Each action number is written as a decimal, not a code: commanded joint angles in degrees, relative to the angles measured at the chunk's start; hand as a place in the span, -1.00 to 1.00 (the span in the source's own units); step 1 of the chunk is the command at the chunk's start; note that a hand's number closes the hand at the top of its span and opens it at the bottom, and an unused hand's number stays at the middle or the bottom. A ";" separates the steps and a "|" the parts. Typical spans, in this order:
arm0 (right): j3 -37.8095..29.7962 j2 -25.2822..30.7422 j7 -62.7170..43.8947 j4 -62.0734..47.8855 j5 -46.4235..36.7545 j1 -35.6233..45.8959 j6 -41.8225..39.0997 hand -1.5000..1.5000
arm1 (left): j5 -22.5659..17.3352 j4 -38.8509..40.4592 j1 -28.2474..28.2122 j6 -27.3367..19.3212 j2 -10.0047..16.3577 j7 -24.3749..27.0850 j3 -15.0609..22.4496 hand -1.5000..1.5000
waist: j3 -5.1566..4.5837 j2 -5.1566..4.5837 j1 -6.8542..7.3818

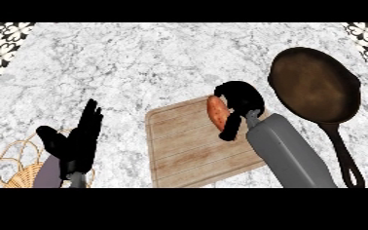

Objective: Pick the sweet potato from the cutting board and place it in the pan

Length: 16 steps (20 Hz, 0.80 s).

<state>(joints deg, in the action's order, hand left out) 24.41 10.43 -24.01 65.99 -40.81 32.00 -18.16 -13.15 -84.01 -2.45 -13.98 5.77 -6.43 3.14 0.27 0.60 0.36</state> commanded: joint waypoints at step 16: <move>15.87 -7.38 -19.93 23.96 -27.09 -14.25 14.04 1.00 | 1.40 1.33 -1.60 -0.42 -1.87 -0.97 0.15 0.00 | -0.29 -0.29 -1.06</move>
<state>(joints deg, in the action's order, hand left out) 35.89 3.65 -40.12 85.45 -60.10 19.03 -9.35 -12.92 -84.79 -3.71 -12.77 5.87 -6.35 1.77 0.27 0.73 -0.50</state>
